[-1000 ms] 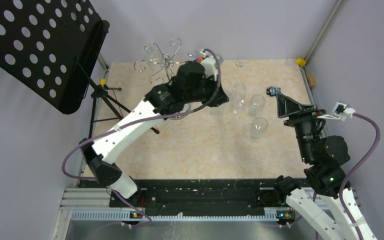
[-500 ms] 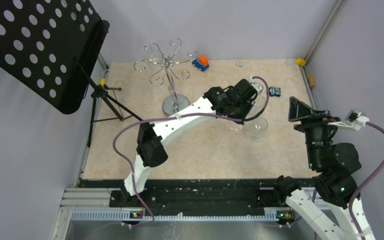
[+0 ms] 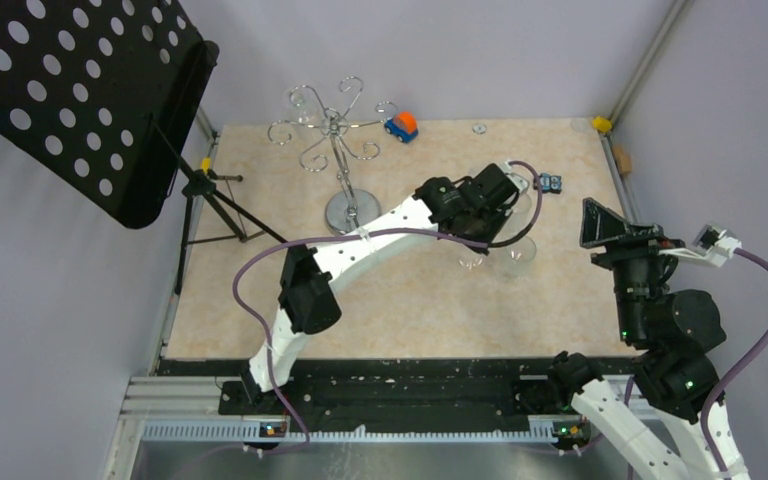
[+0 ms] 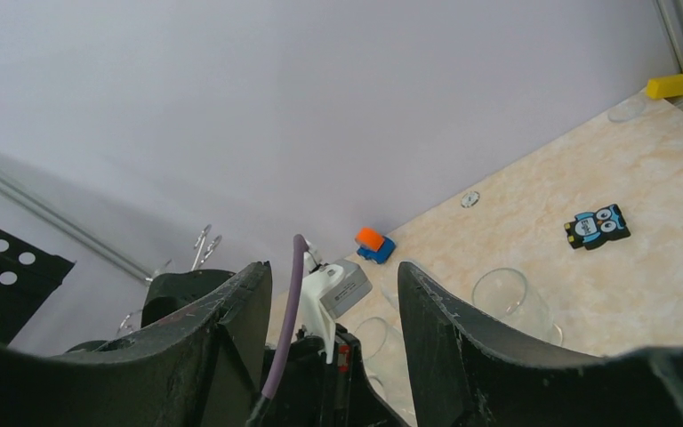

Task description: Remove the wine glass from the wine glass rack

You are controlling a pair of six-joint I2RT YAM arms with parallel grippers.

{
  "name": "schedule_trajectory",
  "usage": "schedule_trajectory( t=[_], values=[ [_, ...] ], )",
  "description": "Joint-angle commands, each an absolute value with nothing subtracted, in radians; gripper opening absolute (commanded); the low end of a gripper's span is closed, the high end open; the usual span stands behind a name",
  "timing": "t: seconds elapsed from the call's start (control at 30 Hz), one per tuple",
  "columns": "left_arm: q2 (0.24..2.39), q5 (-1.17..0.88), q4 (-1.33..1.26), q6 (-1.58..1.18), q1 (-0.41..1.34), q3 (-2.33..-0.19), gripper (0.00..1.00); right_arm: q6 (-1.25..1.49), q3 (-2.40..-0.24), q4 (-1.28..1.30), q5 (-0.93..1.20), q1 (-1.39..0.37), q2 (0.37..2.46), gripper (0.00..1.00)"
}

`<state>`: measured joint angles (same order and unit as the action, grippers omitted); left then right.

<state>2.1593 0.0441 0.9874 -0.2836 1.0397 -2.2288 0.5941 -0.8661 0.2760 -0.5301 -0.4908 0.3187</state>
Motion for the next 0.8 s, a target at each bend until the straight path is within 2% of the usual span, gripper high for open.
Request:
schedule_trajectory(
  t=[0.0, 0.13, 0.23, 0.53, 0.77],
  values=[
    [2.172, 0.048, 0.937, -0.262, 1.045, -2.269, 0.0, 0.58, -0.905, 0.279, -0.548, -0.497, 0.307, 0.55],
    [2.18, 0.037, 0.942, -0.265, 1.045, -2.268, 0.06, 0.583, -0.904, 0.277, -0.548, -0.498, 0.306, 0.55],
    [2.18, 0.034, 0.934, -0.268, 1.045, -2.269, 0.16, 0.585, -0.902, 0.275, -0.545, -0.497, 0.306, 0.55],
    [2.149, 0.039, 0.892, -0.29, 1.037, -2.279, 0.35, 0.586, -0.908, 0.282, -0.542, -0.497, 0.306, 0.55],
    [2.104, 0.008, 0.859, -0.307, 1.014, -2.279, 0.42, 0.587, -0.907, 0.277, -0.539, -0.497, 0.308, 0.55]
  ],
)
